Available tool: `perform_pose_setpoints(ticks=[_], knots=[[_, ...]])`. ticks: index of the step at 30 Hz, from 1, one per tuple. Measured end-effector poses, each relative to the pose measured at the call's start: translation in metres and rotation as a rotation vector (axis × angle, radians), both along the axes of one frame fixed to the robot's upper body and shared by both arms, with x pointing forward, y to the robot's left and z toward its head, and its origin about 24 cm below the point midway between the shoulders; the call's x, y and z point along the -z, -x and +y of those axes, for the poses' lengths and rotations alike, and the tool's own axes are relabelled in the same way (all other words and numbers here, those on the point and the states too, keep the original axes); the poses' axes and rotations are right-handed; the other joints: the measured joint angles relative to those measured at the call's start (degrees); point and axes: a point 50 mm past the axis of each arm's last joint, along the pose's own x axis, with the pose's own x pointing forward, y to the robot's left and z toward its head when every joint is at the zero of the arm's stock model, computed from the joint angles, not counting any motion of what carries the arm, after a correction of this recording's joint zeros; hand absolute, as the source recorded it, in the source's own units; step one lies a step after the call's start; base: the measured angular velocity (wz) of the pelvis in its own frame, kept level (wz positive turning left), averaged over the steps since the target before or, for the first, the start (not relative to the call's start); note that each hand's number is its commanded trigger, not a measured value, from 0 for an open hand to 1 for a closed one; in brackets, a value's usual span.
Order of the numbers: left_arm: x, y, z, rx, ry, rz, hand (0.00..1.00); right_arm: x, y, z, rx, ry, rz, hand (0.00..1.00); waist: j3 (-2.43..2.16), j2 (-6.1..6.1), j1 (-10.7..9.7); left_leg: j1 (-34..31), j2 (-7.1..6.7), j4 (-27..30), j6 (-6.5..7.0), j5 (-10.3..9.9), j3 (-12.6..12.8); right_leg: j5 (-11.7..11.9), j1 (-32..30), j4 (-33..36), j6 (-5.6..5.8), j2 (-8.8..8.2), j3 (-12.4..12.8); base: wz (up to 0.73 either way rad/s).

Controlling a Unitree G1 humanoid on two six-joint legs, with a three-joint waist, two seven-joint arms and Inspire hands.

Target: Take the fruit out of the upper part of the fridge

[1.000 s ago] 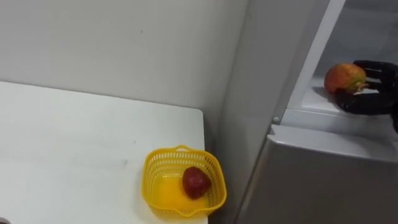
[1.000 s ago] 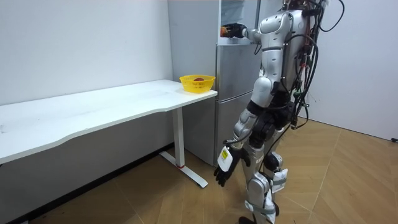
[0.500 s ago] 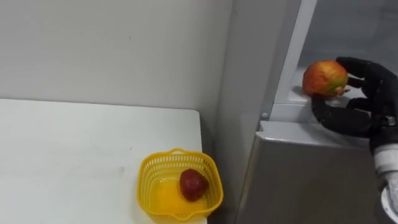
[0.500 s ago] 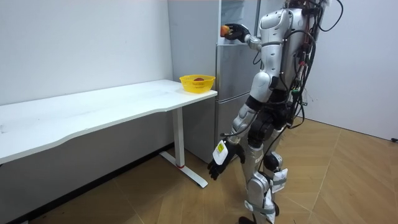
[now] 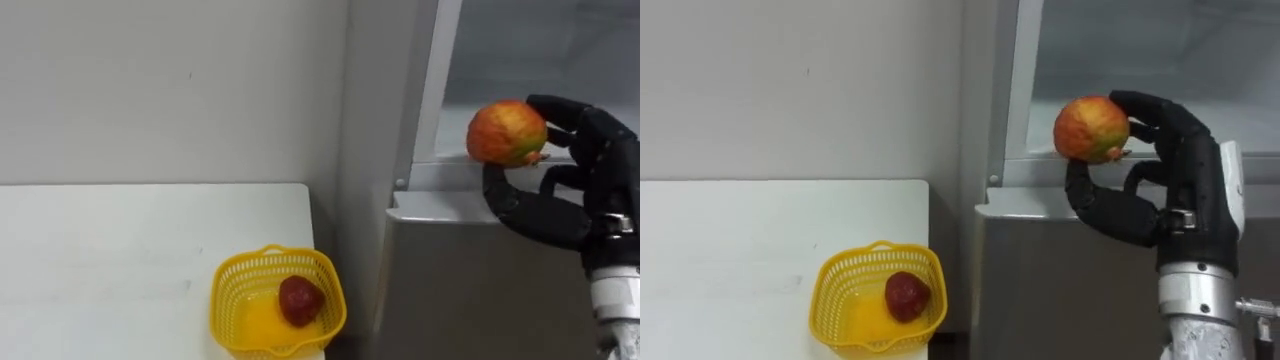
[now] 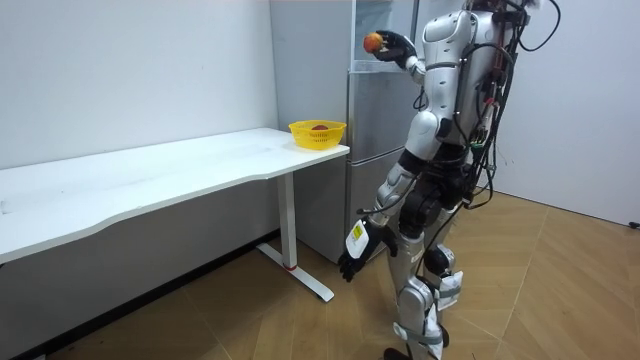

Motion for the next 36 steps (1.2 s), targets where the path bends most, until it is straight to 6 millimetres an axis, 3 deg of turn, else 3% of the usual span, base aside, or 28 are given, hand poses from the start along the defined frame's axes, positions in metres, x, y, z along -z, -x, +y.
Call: perform_pose_setpoints(ticks=[4, 10, 15, 24, 28, 31, 36], knots=[[0.002, 0.004, -0.001, 0.007, 0.001, 0.019, 0.0, -0.01, 0.012, 0.011, 0.009, 0.098, -0.093, 1.0, 0.02, -0.38, 0.2, 0.0, -0.01, 0.0, 0.0, 0.0, 0.2, 0.0, -0.1, 0.1, 0.0, 0.03, 0.1, -0.05], [0.002, 0.0, -0.001, 0.023, 0.0, 0.015, 0.0, -0.008, 0.014, 0.034, -0.028, 0.272, -0.106, 1.0, 0.71, -1.46, 0.4, -0.2, 0.05, 0.0, 0.0, 0.0, 0.6, -0.1, -0.2, 0.1, -0.02, -0.02, 0.4, 0.0], [0.002, -0.005, -0.002, 0.029, 0.01, 0.007, 0.0, -0.002, 0.016, 0.056, -0.089, 0.428, -0.099, 1.0, 0.6, -1.76, 1.9, -0.2, 0.13, -0.3, -0.02, 0.0, 0.5, -0.1, -0.4, 0.0, -0.06, 0.57, 0.5, 0.0], [0.001, -0.016, 0.0, 0.042, 0.019, -0.001, 0.0, 0.004, 0.016, 0.077, -0.183, 0.545, -0.082, 1.0, 0.46, -2.71, 4.0, -0.3, 0.16, -0.4, -0.01, 0.0, 0.0, -0.1, -0.3, 0.0, -0.06, 0.56, 0.4, 0.02], [0.002, -0.015, 0.0, 0.079, 0.018, 0.024, 0.0, 0.003, 0.016, 0.085, -0.223, 0.55, -0.087, 1.0, 0.6, -3.36, 4.6, -0.4, 0.14, -0.3, -0.01, 0.0, -0.5, -0.1, -0.2, 0.0, -0.06, 0.51, 0.2, 0.03], [0.001, -0.017, 0.001, 0.086, 0.013, 0.019, 0.0, 0.005, 0.009, 0.088, -0.253, 0.563, -0.069, 1.0, 0.97, -3.87, 5.4, -0.5, 0.13, -0.3, -0.02, 0.0, -0.8, -0.1, -0.2, 0.0, -0.06, 0.51, 0.1, 0.03], [0.0, -0.019, 0.006, 0.089, 0.0, 0.014, 0.0, 0.026, -0.001, 0.093, -0.288, 0.596, 0.036, 1.0, 0.85, -4.85, 6.8, -1.0, 0.1, -0.3, -0.03, 0.0, -1.3, 0.0, -0.4, 0.0, -0.07, 0.52, -0.3, 0.04]])
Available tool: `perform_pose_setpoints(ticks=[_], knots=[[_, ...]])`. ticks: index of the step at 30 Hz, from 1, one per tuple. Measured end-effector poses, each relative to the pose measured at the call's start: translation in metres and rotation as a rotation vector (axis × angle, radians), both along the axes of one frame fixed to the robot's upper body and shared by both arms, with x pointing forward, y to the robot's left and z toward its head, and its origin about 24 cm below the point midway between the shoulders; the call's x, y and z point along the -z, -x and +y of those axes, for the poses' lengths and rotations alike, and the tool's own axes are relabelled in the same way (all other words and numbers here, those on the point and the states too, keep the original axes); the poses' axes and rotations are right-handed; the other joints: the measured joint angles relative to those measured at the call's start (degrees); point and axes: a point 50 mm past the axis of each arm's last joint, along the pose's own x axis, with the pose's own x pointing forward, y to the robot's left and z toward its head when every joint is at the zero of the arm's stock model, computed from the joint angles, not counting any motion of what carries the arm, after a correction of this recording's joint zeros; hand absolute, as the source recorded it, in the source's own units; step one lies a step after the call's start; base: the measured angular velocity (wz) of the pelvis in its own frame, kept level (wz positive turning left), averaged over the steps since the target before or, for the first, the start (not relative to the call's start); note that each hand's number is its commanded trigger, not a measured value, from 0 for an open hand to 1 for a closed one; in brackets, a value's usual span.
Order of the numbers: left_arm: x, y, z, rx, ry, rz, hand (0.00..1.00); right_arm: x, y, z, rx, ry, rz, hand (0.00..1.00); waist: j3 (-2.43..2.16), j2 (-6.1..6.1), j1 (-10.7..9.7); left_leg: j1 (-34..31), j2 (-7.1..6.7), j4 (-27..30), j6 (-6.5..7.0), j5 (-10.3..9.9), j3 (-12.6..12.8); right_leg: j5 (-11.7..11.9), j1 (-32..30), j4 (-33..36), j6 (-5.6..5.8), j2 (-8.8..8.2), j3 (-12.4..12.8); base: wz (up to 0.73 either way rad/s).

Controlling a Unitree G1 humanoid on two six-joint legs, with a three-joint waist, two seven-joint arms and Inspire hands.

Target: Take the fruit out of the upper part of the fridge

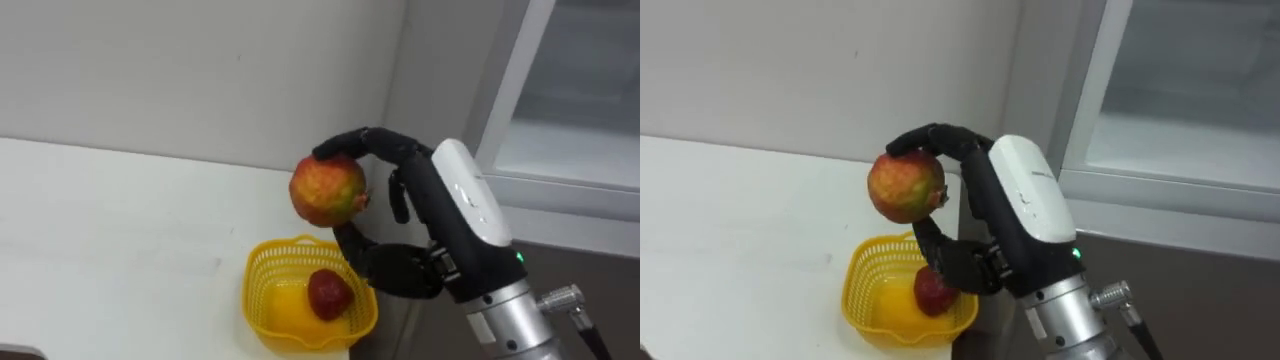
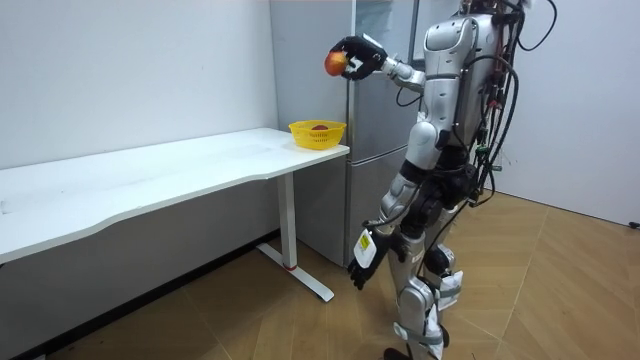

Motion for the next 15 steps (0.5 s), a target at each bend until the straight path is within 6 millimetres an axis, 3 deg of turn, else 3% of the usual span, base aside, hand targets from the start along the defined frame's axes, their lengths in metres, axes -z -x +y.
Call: perform_pose_setpoints(ticks=[6, 15], knots=[[0.0, 0.0, 0.0, -0.003, -0.002, 0.0, 0.0, 0.012, -0.008, 0.001, 0.021, 0.043, 0.048, 1.0, -0.09, -0.26, 0.2, -0.3, 0.0, 0.1, 0.01, 0.0, -0.9, 0.0, 0.2, 0.0, 0.01, -0.17, -1.4, 0.1], [-0.001, -0.006, 0.0, 0.039, 0.008, 0.006, 0.0, 0.035, -0.029, 0.005, 0.033, 0.12, 0.158, 1.0, 0.42, 0.34, 0.8, -0.4, -0.04, 0.2, 0.02, 0.0, -1.4, 0.0, 0.2, -0.1, 0.04, -0.81, -2.7, 0.01]])
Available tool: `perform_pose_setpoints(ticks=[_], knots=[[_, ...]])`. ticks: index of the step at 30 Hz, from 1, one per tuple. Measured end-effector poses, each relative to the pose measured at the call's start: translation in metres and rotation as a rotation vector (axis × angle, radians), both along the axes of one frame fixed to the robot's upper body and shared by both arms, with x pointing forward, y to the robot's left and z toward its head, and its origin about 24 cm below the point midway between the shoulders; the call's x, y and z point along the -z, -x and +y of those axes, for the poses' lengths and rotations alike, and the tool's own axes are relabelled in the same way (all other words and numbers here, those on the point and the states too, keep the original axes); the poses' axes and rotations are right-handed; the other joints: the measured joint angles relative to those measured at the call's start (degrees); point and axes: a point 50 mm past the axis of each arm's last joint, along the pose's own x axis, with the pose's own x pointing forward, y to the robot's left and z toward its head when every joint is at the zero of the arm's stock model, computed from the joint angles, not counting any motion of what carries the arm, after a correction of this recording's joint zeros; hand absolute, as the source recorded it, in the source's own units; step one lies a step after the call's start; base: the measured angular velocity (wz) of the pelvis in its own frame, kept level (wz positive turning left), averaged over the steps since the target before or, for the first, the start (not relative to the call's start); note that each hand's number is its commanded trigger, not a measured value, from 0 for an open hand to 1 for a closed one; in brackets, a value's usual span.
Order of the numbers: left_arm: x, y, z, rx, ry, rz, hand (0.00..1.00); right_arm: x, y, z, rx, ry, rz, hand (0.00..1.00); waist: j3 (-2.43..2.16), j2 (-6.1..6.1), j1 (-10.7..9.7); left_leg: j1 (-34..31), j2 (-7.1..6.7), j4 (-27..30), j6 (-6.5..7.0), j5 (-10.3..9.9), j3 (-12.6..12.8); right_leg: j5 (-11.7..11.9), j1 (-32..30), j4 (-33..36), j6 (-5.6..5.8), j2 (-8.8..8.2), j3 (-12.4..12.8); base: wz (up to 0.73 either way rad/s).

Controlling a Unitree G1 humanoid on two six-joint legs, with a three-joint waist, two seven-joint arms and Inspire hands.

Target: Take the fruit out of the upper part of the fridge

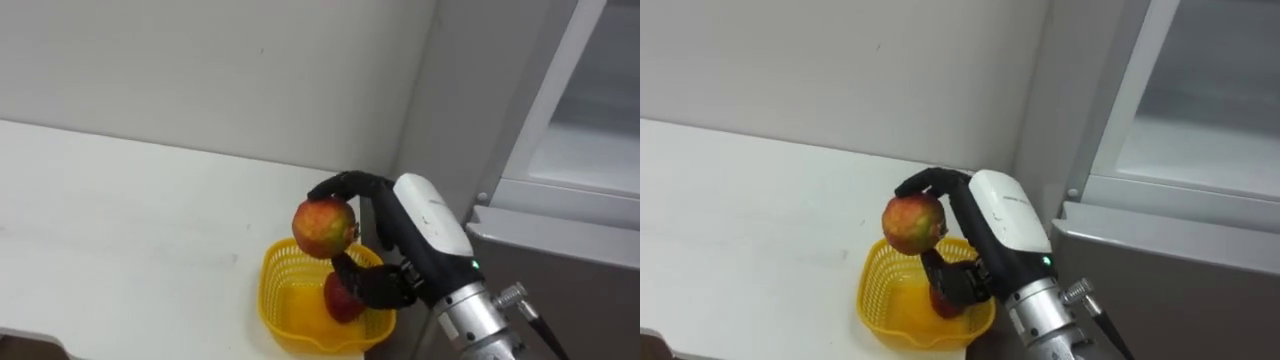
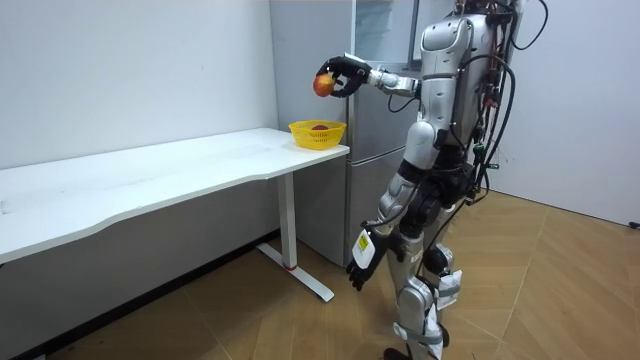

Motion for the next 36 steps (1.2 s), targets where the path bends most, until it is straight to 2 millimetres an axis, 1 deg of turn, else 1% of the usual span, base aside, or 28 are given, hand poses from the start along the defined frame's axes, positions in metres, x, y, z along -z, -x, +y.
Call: perform_pose_setpoints(ticks=[1, 3, 6, 9, 15, 17, 20, 22, 24, 25, 26, 28, 36], knots=[[0.0, 0.0, 0.0, 0.0, 0.001, 0.001, 0.0, 0.003, 0.0, 0.001, -0.004, 0.008, 0.013, 1.0, 0.0, -0.02, 0.1, 0.0, -0.01, 0.0, 0.0, 0.0, -0.1, 0.0, 0.0, 0.0, 0.0, -0.01, -0.1, 0.04], [0.0, 0.0, -0.001, 0.003, 0.009, 0.008, 0.0, 0.013, -0.001, 0.002, -0.014, 0.038, 0.062, 1.0, 0.0, -0.04, 0.9, -0.2, -0.05, 0.1, 0.0, 0.0, -0.2, 0.0, -0.1, 0.0, 0.02, 0.04, -0.1, 0.04], [0.001, 0.001, -0.001, 0.009, 0.008, 0.013, 0.0, 0.024, -0.004, 0.003, -0.007, 0.077, 0.108, 1.0, 0.05, -0.04, 1.6, -0.7, -0.14, 0.2, 0.0, 0.0, -0.3, 0.0, -0.3, 0.0, 0.02, 0.02, -0.3, 0.06], [0.0, 0.0, -0.001, 0.006, 0.003, 0.018, 0.0, 0.027, -0.008, 0.002, 0.008, 0.123, 0.115, 1.0, 0.02, -0.18, 2.4, -1.5, -0.2, 0.3, 0.0, 0.0, -0.5, 0.0, -1.0, 0.0, 0.02, 0.06, -0.5, 0.02], [0.0, -0.003, -0.001, 0.007, 0.001, 0.016, 0.0, 0.028, -0.019, -0.002, 0.047, 0.164, 0.128, 1.0, 0.07, -0.42, 2.5, -1.8, -0.25, 0.4, 0.01, 0.0, -0.8, 0.0, -1.1, 0.0, 0.02, 0.0, -1.0, 0.04], [-0.001, -0.004, -0.001, 0.009, 0.002, 0.01, 0.0, 0.029, -0.021, -0.003, 0.052, 0.17, 0.13, 1.0, 0.06, -0.56, 2.5, -1.8, -0.25, 0.4, 0.02, 0.0, -0.8, 0.0, -1.1, 0.0, 0.02, 0.0, -1.1, 0.0], [-0.001, -0.008, -0.001, 0.011, 0.002, 0.001, 0.0, 0.029, -0.021, -0.003, 0.055, 0.174, 0.132, 1.0, 0.18, -0.77, 2.5, -1.9, -0.24, 0.4, 0.02, 0.0, -0.8, 0.0, -1.1, -0.1, 0.02, -0.02, -1.3, 0.0], [-0.001, -0.009, -0.001, 0.011, 0.001, -0.003, 0.0, 0.032, -0.021, -0.004, 0.06, 0.178, 0.142, 1.0, 0.19, -0.78, 2.5, -2.0, -0.24, 0.4, 0.02, 0.0, -0.9, 0.0, -1.1, -0.1, 0.02, -0.04, -1.6, 0.02], [-0.002, -0.01, -0.001, 0.012, -0.001, -0.007, 0.0, 0.039, -0.023, -0.008, 0.076, 0.19, 0.169, 1.0, 0.24, -0.71, 2.5, -2.0, -0.23, 0.4, 0.02, 0.0, -1.0, 0.0, -1.1, -0.1, 0.02, -0.04, -1.7, 0.05], [-0.002, -0.01, -0.001, 0.012, -0.002, -0.008, 0.0, 0.041, -0.023, -0.009, 0.079, 0.193, 0.177, 0.7, 0.25, -0.69, 2.5, -2.0, -0.23, 0.4, 0.02, 0.0, -1.1, 0.0, -1.1, -0.1, 0.02, -0.04, -1.7, 0.03], [-0.002, -0.01, -0.001, 0.012, -0.003, -0.008, 0.0, 0.043, -0.023, -0.01, 0.084, 0.197, 0.187, 0.0, 0.3, -0.62, 2.5, -2.0, -0.24, 0.4, 0.02, 0.0, -1.1, 0.0, -1.1, -0.2, 0.02, -0.04, -1.7, 0.0], [-0.002, -0.009, -0.001, 0.011, -0.004, -0.006, 0.0, 0.044, -0.023, -0.01, 0.086, 0.199, 0.189, 0.0, 0.36, -0.53, 2.5, -2.1, -0.23, 0.4, 0.02, 0.0, -1.1, 0.0, -1.1, -0.2, 0.02, -0.04, -1.7, 0.0], [-0.003, -0.014, -0.003, 0.017, 0.0, -0.027, 0.0, 0.045, -0.024, -0.011, 0.094, 0.208, 0.184, 0.0, 0.34, -0.56, 2.6, -2.5, -0.31, 0.9, -0.01, 0.0, -1.2, 0.0, -1.1, -0.9, 0.02, -0.02, -1.7, 0.0]])
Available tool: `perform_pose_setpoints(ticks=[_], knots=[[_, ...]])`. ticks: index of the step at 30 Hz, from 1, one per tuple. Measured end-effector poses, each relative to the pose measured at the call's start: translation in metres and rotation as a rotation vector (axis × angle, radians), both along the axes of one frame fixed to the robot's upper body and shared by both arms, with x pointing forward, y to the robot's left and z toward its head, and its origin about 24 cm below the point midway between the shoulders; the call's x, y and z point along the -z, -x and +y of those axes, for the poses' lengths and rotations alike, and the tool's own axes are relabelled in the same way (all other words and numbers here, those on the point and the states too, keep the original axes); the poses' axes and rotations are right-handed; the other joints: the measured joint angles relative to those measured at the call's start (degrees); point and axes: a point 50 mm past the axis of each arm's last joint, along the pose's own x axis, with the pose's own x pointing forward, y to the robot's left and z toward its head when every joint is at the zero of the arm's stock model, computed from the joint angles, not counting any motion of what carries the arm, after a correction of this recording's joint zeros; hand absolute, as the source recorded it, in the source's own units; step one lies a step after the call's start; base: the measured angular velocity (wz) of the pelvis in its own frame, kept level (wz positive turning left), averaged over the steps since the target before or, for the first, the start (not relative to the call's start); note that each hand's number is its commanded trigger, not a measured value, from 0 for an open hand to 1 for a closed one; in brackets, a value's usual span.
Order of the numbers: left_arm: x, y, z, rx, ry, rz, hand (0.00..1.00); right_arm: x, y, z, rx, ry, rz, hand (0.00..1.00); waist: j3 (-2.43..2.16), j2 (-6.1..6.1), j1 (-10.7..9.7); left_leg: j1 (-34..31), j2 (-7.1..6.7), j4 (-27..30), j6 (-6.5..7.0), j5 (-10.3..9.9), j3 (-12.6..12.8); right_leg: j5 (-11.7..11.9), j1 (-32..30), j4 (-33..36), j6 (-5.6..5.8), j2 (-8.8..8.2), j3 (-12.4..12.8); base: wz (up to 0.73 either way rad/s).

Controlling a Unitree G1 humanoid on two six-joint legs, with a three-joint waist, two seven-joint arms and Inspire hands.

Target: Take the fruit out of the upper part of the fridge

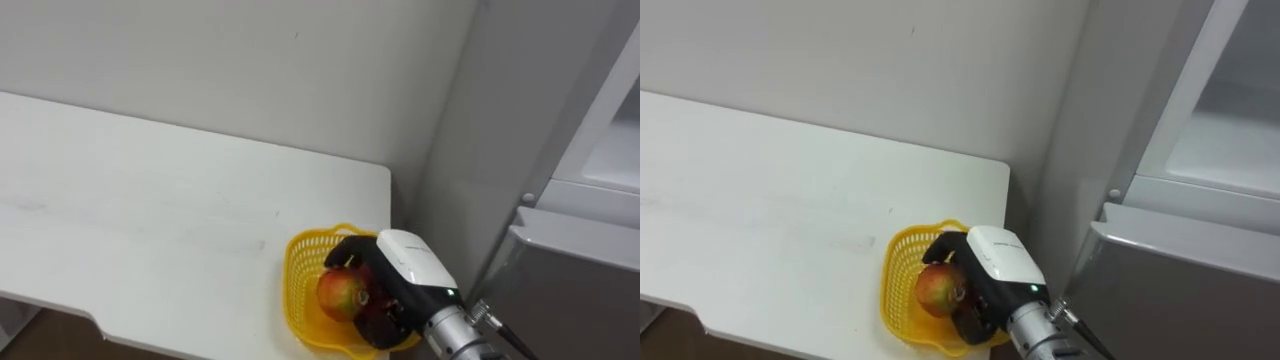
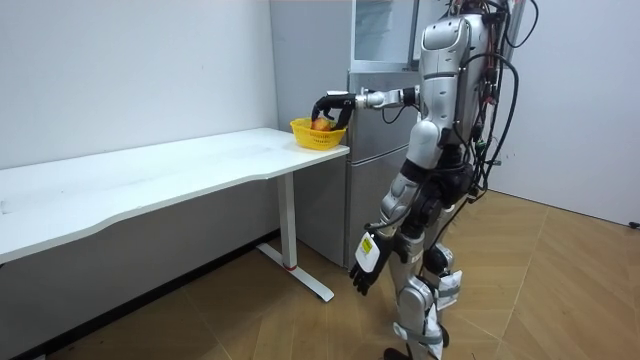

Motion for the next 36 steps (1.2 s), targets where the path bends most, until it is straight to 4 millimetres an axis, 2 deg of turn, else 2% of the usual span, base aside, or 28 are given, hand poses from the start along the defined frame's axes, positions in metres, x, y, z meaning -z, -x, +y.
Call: perform_pose_setpoints(ticks=[10, 18, 32, 36], knots=[[-0.001, -0.001, -0.001, -0.001, -0.005, -0.008, 0.0, 0.002, -0.001, -0.002, 0.018, 0.007, 0.017, 0.0, -0.05, 0.02, -0.1, -0.3, -0.14, 0.1, 0.01, 0.0, -0.1, 0.0, -0.1, 0.1, 0.0, -0.07, -0.1, 0.0], [-0.001, -0.002, -0.002, -0.001, -0.002, -0.012, 0.0, 0.003, -0.001, -0.003, 0.022, 0.014, 0.032, 0.0, -0.63, 0.78, -0.1, -0.2, -0.19, 0.3, 0.01, 0.0, -0.1, 0.0, 0.1, 0.1, 0.0, -0.12, -0.1, 0.0], [-0.001, 0.0, -0.002, -0.002, -0.002, -0.009, 0.0, 0.003, -0.001, -0.003, 0.027, 0.011, 0.037, 0.0, -0.79, 0.61, -0.3, 0.0, -0.2, 0.4, 0.01, 0.0, -0.1, 0.0, 0.3, 0.2, 0.0, -0.18, 0.0, 0.0], [-0.001, 0.002, -0.001, -0.01, 0.003, -0.002, 0.0, -0.007, 0.0, 0.001, 0.008, -0.015, 0.004, 0.0, -0.79, 0.61, -0.3, 0.1, -0.2, 0.5, 0.01, 0.0, 0.0, 0.0, 0.5, 0.2, 0.0, -0.19, 0.1, 0.0]])
